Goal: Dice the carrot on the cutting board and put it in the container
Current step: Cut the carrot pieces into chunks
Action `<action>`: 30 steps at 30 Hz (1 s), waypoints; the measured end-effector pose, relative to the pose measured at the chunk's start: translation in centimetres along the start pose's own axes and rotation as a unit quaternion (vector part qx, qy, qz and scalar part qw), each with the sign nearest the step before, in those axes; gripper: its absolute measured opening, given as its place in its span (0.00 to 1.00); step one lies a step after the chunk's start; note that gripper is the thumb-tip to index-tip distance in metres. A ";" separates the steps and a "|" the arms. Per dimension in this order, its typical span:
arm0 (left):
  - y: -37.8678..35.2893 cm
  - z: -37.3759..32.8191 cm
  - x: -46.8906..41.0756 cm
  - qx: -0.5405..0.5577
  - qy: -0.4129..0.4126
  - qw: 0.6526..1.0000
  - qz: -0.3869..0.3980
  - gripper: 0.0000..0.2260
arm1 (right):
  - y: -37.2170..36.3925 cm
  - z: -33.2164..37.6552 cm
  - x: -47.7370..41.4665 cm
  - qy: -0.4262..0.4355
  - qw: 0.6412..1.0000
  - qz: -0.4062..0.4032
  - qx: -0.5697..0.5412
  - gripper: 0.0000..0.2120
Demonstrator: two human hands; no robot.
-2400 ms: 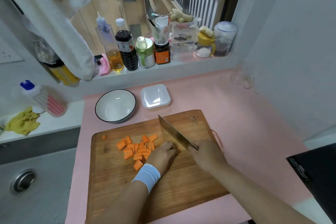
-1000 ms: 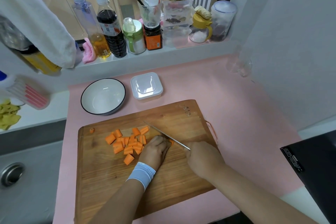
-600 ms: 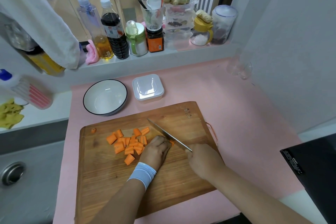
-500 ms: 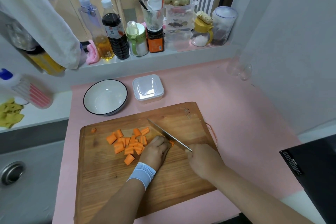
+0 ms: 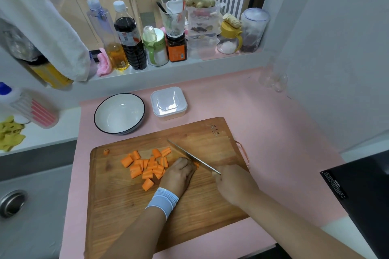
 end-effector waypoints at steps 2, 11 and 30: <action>0.3 -0.2 -0.1 0.004 -0.002 1.000 -0.005 0.08 | -0.1 -0.1 0.4 0.002 1.000 -0.008 -0.008 0.15; 0.4 -0.3 -0.2 0.013 0.002 1.000 -0.008 0.10 | 0.0 -0.8 1.0 0.000 0.999 -0.003 0.036 0.14; 0.5 -0.5 -0.1 0.014 0.001 1.000 -0.015 0.09 | -0.3 -0.3 0.8 0.006 1.000 -0.014 -0.005 0.14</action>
Point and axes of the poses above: each hand's wrist, its own x-axis away from the middle knuckle, its own y-axis out of the back of the hand, z = x × y, the point moved 7 cm from there along -x, towards the middle knuckle, and after that the axes turned 6 degrees about y, right-handed, at the moved point
